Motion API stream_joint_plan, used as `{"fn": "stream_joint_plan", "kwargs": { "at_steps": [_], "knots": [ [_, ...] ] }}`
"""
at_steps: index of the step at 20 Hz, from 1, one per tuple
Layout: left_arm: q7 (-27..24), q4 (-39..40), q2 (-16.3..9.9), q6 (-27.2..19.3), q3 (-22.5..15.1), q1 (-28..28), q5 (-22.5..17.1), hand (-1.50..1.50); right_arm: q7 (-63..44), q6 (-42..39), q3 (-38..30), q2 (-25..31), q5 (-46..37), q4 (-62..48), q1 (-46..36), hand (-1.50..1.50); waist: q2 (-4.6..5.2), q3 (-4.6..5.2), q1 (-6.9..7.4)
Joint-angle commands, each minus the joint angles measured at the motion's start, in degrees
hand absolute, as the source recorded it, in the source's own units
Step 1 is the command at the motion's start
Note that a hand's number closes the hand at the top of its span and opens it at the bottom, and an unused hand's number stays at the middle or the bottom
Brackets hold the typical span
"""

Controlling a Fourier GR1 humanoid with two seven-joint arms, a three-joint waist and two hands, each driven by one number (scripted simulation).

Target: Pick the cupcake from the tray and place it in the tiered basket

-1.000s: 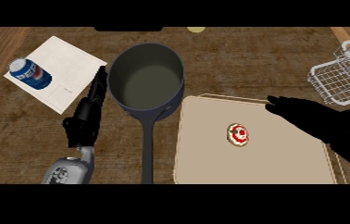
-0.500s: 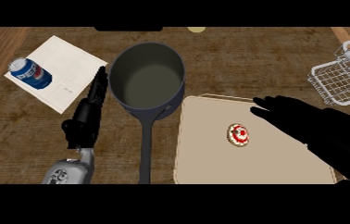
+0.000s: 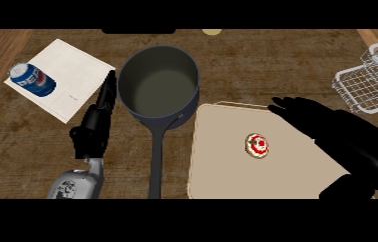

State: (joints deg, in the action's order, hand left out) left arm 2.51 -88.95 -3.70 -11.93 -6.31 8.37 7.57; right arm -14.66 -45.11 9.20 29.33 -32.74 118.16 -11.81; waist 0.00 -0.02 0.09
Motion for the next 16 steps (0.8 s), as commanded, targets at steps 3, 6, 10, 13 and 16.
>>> {"fn": "stream_joint_plan", "kwargs": {
  "at_steps": [3, 6, 10, 13, 16],
  "knots": [
    [1.9, -1.7, -0.6, 1.1, 1.4, 0.7, 0.4, 0.0, 6.7, -0.4, -4.0, -0.4, -1.4, -2.3, 3.6, -1.5, -0.03, 0.01, -0.14],
    [-1.2, -0.3, 0.4, 1.6, 1.2, -1.1, -0.1, 0.0, 9.7, 2.3, -1.6, -1.8, -5.7, -6.8, 2.9, -1.5, 0.01, 0.01, -0.01],
    [-2.7, 2.5, 0.7, 2.3, 2.4, -0.2, -0.8, 0.0, 6.4, 1.1, 1.4, -6.7, -6.6, -4.7, 1.9, -1.5, 0.0, 0.03, -0.08],
    [-0.6, 1.5, 2.8, 0.1, 0.5, -0.2, 1.7, 0.0, 12.8, 2.4, -1.2, -4.8, -7.9, -8.5, 3.0, -1.5, -0.01, 0.02, -0.11],
    [-3.5, 2.3, 2.4, 0.5, 0.9, -1.3, 2.2, 0.0, 8.3, -1.7, -0.4, -7.4, -7.7, -4.6, 3.1, -1.5, -0.03, 0.03, -0.19]
  ]
}}
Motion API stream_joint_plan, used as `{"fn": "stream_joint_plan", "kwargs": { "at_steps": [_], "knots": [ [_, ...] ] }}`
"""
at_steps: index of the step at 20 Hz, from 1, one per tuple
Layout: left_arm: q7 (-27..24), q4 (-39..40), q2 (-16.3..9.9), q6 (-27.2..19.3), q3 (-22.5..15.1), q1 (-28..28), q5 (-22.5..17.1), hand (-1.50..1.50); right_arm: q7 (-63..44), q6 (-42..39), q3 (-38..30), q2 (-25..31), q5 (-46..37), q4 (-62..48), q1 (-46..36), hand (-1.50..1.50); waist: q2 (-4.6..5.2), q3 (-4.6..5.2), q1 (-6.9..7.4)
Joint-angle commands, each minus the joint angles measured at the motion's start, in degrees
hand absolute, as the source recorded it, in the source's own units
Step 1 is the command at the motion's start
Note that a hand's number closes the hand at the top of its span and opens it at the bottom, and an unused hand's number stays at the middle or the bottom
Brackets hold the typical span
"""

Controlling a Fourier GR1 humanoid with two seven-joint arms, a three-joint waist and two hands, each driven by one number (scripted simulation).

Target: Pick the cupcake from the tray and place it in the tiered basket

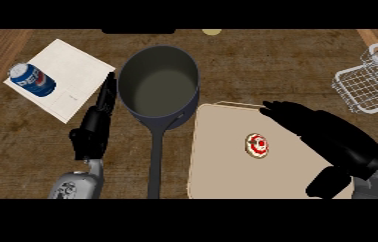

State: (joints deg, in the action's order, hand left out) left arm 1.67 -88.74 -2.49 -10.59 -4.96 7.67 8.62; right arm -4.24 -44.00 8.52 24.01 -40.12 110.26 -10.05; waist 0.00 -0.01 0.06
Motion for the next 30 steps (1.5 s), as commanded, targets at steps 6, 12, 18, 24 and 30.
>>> {"fn": "stream_joint_plan", "kwargs": {
  "at_steps": [6, 12, 18, 24, 30],
  "knots": [
    [1.3, 0.2, 0.5, 1.1, 0.2, 0.8, 0.6, 0.0, -3.9, -7.4, -1.2, -4.6, 0.2, 1.2, -2.5, -1.5, -0.05, 0.02, -0.07],
    [0.8, -1.1, -0.3, 2.7, 1.8, 0.2, -0.4, 0.0, -1.2, -1.4, 3.2, -7.4, -6.7, -3.5, -0.6, -1.5, -0.03, 0.01, -0.02],
    [2.3, -2.8, -0.1, 2.8, 1.8, -0.4, -0.1, 0.0, 1.7, 4.6, 6.1, -9.9, -11.7, -11.1, -2.0, -1.5, 0.0, 0.0, 0.11],
    [-0.6, 1.5, 0.5, 2.0, 3.1, 1.3, 0.4, 0.0, 2.5, 2.9, 4.0, -10.3, -11.1, -10.0, -0.7, -1.5, -0.01, 0.01, -0.09],
    [1.5, -0.6, 2.4, -2.3, -2.0, 0.5, 1.9, 0.0, 5.6, 5.0, 3.7, -10.5, -12.7, -13.7, -1.5, -1.5, -0.01, 0.0, -0.07]
  ]
}}
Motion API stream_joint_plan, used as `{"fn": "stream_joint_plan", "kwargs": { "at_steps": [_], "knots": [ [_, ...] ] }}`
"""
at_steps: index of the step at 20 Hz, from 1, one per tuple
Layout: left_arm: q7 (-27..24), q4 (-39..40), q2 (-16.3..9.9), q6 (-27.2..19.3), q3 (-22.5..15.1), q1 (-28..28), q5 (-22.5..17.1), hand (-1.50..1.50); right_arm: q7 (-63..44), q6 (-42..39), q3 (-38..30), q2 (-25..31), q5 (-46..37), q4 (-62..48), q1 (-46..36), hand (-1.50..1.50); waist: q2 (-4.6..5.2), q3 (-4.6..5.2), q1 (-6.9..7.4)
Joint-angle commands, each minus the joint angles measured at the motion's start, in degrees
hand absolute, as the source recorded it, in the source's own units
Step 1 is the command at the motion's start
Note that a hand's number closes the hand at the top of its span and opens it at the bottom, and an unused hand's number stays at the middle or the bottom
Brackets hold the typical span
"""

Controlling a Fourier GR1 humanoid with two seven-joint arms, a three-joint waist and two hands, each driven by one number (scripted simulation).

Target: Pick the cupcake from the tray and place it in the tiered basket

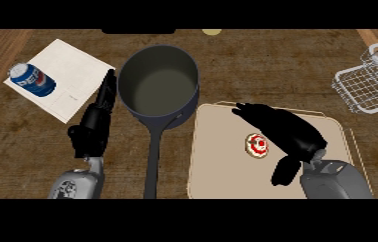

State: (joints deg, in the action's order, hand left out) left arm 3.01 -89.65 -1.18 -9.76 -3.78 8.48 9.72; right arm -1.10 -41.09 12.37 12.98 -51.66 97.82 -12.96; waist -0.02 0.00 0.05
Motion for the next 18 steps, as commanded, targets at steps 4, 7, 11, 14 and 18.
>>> {"fn": "stream_joint_plan", "kwargs": {
  "at_steps": [4, 7, 11, 14, 18],
  "knots": [
    [-2.5, -1.9, -1.0, 1.9, 0.5, -3.7, -1.3, 0.0, 1.3, 3.7, 1.6, -3.4, -3.0, -7.0, -1.4, -1.5, 0.01, 0.0, 0.17],
    [1.2, 1.1, 0.7, 0.2, 0.1, 1.7, 0.4, 0.0, 1.2, 2.0, -0.1, -3.1, -1.1, -0.4, 2.8, -1.5, 0.0, 0.0, -0.14],
    [-0.3, -0.6, -1.7, 2.4, 1.2, -1.4, -1.3, 0.0, 1.9, 10.4, 0.8, -7.3, -3.5, -7.3, 1.2, 1.5, 0.03, -0.01, 0.09],
    [-3.7, 2.7, -0.6, 1.2, 1.4, -0.6, -0.7, 0.0, 7.1, 14.0, 0.2, -3.0, -5.1, -5.6, 2.6, 1.5, 0.03, 0.0, -0.1],
    [-2.9, 0.5, -0.9, 2.1, 0.4, -3.0, -1.3, 0.0, 9.1, 23.7, 4.9, -3.0, -12.0, -7.3, 4.5, 1.5, 0.01, -0.01, -0.03]
  ]
}}
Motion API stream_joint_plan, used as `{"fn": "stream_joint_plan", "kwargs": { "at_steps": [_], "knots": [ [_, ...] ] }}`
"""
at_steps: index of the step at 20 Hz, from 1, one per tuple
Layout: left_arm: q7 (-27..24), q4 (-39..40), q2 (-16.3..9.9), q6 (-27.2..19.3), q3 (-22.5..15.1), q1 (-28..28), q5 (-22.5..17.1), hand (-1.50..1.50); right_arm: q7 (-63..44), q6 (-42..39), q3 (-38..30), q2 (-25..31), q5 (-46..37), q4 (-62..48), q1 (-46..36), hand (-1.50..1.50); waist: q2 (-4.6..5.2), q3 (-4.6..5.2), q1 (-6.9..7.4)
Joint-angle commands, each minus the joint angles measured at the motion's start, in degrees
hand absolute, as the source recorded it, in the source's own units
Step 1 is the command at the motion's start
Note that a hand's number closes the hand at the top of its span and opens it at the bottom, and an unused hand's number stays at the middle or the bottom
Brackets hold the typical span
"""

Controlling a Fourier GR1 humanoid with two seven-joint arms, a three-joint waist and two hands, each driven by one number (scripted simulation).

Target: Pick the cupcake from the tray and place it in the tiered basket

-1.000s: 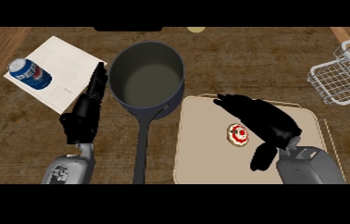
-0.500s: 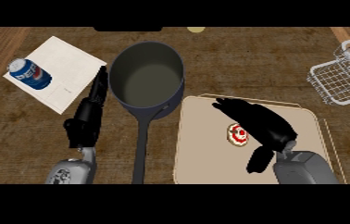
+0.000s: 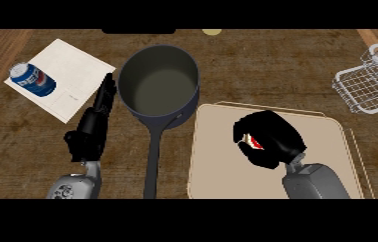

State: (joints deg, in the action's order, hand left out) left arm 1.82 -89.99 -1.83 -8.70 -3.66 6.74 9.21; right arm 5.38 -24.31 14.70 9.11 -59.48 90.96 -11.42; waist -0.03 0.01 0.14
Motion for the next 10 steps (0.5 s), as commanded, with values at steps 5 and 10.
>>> {"fn": "stream_joint_plan", "kwargs": {
  "at_steps": [5, 10],
  "knots": [
    [2.7, -3.7, 0.0, -0.9, -1.0, -1.4, 1.6, 0.0, 2.1, 7.1, -1.3, 3.3, -5.2, -0.6, 2.7, 1.5, -0.05, -0.02, -0.13],
    [0.4, -1.0, 1.1, -2.1, -0.2, -2.6, 1.1, 0.0, 4.8, 6.2, -8.1, 23.3, -11.4, -3.4, 12.7, 1.5, -0.19, 0.05, -2.85]
  ]
}}
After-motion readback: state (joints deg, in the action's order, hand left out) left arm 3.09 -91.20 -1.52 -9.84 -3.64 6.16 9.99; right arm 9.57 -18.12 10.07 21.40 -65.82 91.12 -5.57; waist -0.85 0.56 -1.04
